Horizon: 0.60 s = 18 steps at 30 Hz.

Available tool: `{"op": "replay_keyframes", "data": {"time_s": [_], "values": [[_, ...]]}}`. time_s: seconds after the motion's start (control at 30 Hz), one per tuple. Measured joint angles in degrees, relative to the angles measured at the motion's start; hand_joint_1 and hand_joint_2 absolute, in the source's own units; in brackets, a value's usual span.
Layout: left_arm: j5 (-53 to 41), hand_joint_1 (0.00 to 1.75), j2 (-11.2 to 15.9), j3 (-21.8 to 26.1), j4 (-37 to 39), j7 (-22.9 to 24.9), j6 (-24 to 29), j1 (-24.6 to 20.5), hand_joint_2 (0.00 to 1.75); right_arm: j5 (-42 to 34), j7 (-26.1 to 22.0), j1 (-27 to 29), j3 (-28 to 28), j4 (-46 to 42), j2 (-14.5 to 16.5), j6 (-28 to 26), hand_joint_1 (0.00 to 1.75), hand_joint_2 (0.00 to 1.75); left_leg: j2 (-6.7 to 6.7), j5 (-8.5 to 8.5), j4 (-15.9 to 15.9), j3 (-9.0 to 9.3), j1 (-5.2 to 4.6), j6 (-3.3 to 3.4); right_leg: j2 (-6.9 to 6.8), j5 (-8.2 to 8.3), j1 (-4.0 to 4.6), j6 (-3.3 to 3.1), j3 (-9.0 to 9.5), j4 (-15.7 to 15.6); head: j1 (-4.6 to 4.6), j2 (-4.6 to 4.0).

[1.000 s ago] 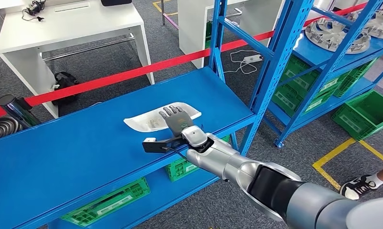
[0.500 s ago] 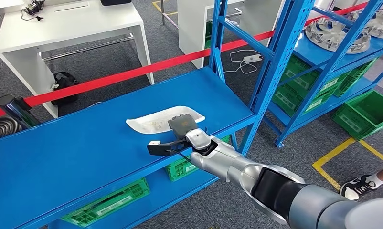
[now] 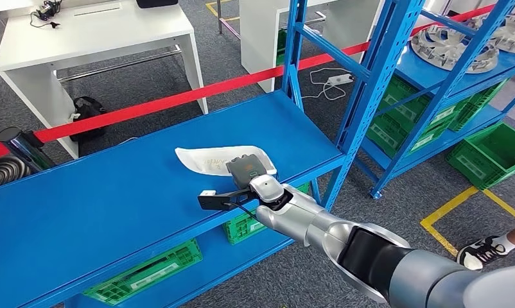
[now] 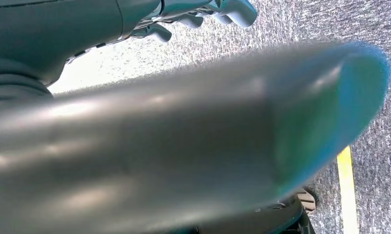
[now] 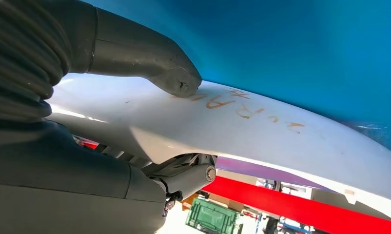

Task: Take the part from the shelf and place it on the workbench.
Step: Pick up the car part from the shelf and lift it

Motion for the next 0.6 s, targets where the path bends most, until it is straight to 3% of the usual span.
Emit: {"op": "replay_keyframes", "data": {"time_s": [0.47, 0.6], "values": [[-0.08, 0.00, -0.04, 0.20, -0.14, -0.12, -0.03, -0.24, 1.75, 0.13, -0.04, 0.34, -1.51, -0.02, 0.65, 0.02, 1.75, 1.75, -0.01, -0.01, 0.00, 0.02, 0.00, 0.01, -0.01, 0.00, 0.00, 0.03, 0.05, -0.05, -0.01, 0.00], [-0.29, 0.00, -0.10, 0.41, -0.14, 0.61, 0.07, -0.41, 1.75, -1.34, -0.93, 1.12, -3.04, -1.18, 0.86, -2.79, 1.75, 1.75, -0.06, -0.01, 0.00, 0.00, -0.01, 0.01, -0.04, 0.01, 0.03, 0.04, 0.11, -0.05, 0.00, 0.00]]}}
